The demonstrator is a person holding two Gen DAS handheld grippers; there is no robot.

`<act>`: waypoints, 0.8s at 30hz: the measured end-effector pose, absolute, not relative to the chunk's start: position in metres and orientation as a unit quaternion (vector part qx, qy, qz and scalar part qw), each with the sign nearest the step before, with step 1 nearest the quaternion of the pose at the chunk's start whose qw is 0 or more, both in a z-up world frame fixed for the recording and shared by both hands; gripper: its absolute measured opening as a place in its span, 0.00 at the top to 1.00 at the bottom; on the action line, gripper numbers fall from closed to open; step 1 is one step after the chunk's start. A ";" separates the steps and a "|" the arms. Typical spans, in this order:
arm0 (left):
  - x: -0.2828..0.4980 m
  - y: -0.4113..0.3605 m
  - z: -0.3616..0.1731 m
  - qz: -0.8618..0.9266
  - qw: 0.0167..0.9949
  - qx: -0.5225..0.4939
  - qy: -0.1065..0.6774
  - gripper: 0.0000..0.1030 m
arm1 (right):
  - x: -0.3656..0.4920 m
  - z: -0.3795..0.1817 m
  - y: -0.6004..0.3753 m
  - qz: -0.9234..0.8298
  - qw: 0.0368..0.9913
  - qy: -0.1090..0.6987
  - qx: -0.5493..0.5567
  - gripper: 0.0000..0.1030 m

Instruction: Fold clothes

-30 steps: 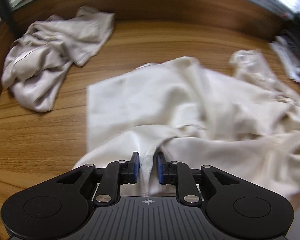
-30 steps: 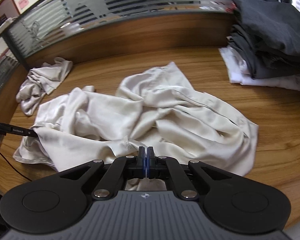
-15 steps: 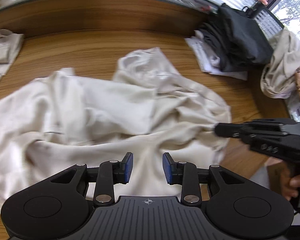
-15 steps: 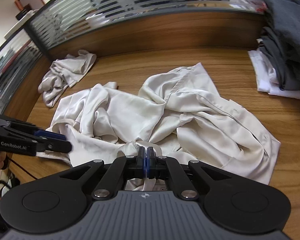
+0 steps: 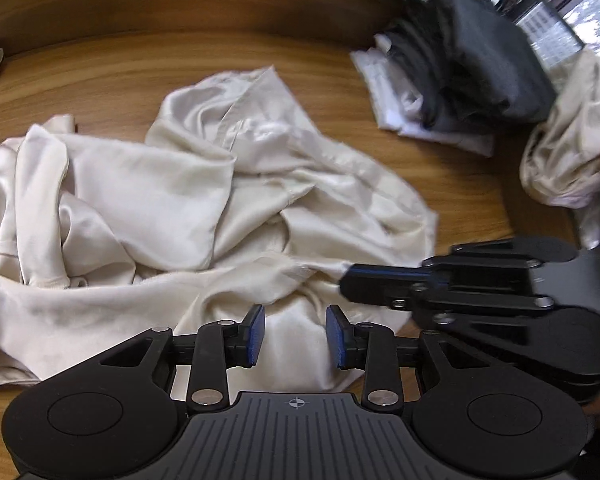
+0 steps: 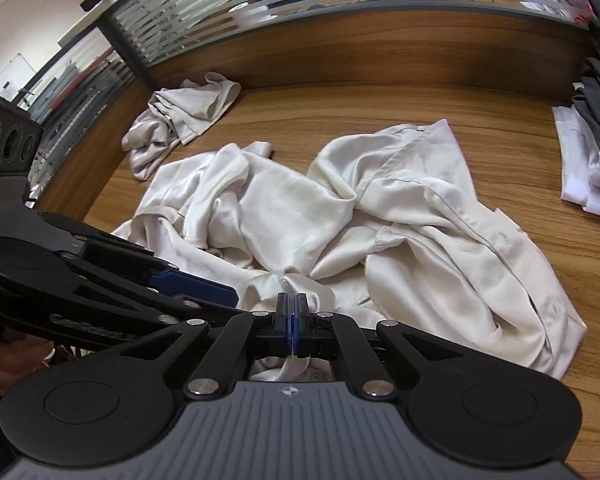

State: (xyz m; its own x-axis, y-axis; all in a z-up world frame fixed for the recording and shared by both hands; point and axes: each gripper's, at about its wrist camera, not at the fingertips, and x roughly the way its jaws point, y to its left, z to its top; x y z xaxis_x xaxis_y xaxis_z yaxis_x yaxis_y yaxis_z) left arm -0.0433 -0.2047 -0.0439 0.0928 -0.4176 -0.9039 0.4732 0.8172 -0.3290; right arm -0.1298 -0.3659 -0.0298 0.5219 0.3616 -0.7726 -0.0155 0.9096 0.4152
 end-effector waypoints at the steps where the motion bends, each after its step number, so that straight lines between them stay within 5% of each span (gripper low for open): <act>1: -0.044 -0.205 -0.048 -0.295 0.737 0.025 0.607 0.65 | -0.131 -0.031 -0.368 0.114 0.852 0.476 0.185 0.99; 4: -0.049 -0.206 -0.060 -0.284 0.731 0.027 0.619 0.66 | -0.135 -0.037 -0.370 0.123 0.850 0.480 0.181 0.99; 6: -0.054 -0.208 -0.067 -0.279 0.730 0.039 0.622 0.80 | -0.137 -0.042 -0.371 0.129 0.847 0.484 0.180 0.99; 7: -0.057 -0.209 -0.070 -0.276 0.731 0.045 0.622 0.96 | -0.138 -0.045 -0.371 0.130 0.846 0.486 0.175 0.99; 15: -0.070 -0.207 -0.066 -0.263 0.749 0.047 0.607 0.97 | -0.153 -0.071 -0.373 0.130 0.833 0.525 0.116 0.98; 24: -0.086 -0.212 -0.068 -0.270 0.744 0.032 0.610 0.97 | -0.158 -0.040 -0.360 0.180 0.841 0.507 0.059 0.94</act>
State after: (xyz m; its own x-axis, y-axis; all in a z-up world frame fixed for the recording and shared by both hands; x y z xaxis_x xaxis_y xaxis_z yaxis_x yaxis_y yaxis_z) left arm -0.0859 -0.2116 -0.0682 0.1105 -0.3634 -0.9251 0.4417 0.8518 -0.2819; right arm -0.1585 -0.3596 -0.0401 0.4208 0.3632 -0.8313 -0.2428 0.9280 0.2825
